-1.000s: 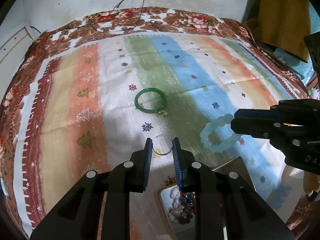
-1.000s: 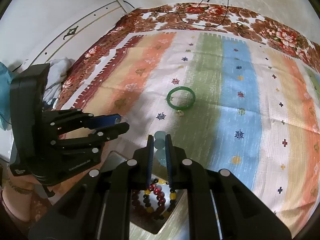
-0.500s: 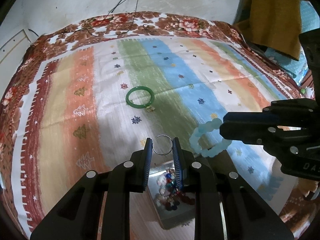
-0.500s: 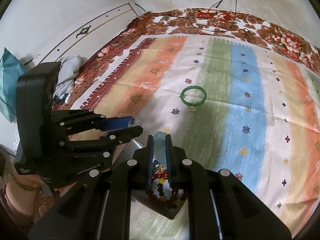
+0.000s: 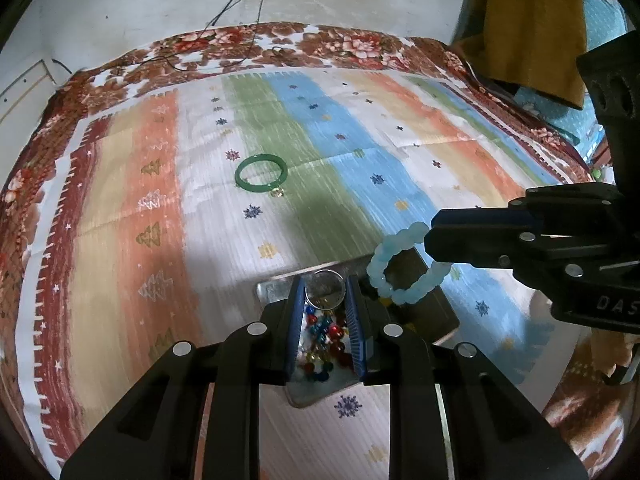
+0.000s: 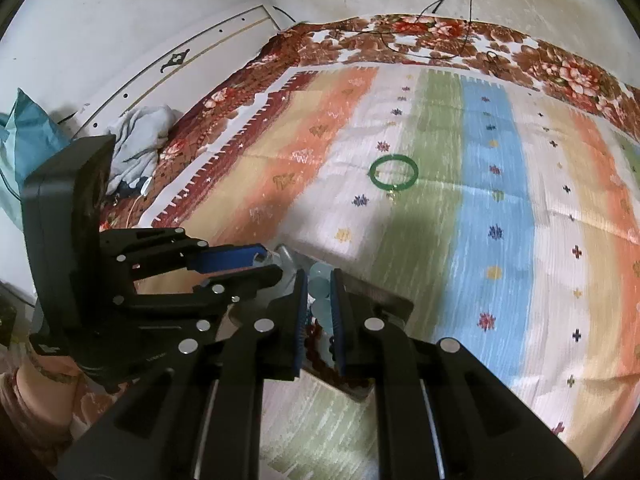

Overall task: Organize jewelry
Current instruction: 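Carry light blue bracelet and clear ring over the silver tin, then open both tools to drop bracelet and ring into the tin, then move both open tools toward the green bangle and gold charm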

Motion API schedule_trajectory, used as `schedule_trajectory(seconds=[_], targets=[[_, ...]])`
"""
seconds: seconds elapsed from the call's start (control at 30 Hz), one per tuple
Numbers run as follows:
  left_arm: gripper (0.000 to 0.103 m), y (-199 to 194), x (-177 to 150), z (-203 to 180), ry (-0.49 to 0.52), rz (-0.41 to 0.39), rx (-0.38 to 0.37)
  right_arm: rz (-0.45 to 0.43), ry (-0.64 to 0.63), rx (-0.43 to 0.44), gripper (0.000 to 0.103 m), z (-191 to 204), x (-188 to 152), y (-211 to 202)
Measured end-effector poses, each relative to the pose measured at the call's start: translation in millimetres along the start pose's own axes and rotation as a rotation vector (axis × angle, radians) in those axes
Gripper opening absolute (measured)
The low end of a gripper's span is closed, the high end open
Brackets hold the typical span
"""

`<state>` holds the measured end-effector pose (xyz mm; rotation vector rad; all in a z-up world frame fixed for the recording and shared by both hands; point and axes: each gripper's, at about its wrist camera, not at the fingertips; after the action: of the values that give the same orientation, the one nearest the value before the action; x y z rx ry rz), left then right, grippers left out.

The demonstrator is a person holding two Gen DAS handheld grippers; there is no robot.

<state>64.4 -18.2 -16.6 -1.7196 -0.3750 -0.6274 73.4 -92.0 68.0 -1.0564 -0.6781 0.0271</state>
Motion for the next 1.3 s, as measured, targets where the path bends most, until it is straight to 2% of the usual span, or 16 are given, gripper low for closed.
schedule_trajectory(seconds=[0.43,0.47,0.5,0.53,0.6,0.67,0.87,1.3], targets=[[0.02,-0.7,-10.8,-9.8,0.014,0.01,-0.01,0.019,0.036,0.009,0.015,-6.1,-14.2,-0.3],[0.025,0.4,-11.3,-10.5,0.016,0.015,-0.011,0.02,0.036,0.009,0.027,-6.4,-14.2,-0.2],[0.031,1.8,-11.3,-11.0,0.016,0.019,-0.01,0.02,0.041,-0.001,0.047,-7.6,-13.8,0.2],[0.042,2.6,-11.3,-10.3,0.015,0.018,-0.008,0.017,0.045,-0.014,0.052,-9.0,-14.0,0.2],[0.044,4.6,-11.2,-8.2,0.012,0.019,0.005,0.015,0.05,-0.026,0.053,-12.3,-12.5,0.7],[0.052,6.7,-9.8,-3.0,0.002,0.023,0.024,0.016,0.067,-0.032,0.055,-16.5,-12.2,1.3],[0.055,11.9,-2.7,18.2,-0.052,0.031,0.051,0.025,0.089,-0.046,0.059,-25.2,-10.1,6.3],[0.056,34.2,30.6,59.1,-0.118,0.046,0.095,0.061,0.07,-0.091,0.061,-37.3,12.1,38.3]])
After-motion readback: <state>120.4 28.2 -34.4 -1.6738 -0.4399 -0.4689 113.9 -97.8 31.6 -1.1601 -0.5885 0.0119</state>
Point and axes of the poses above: each gripper's, at about its wrist camera, not at the fingertips, and y roughly the way its jaws point, z to its left, x to its top, and after that the axes turned 1 degree about y, right-handed
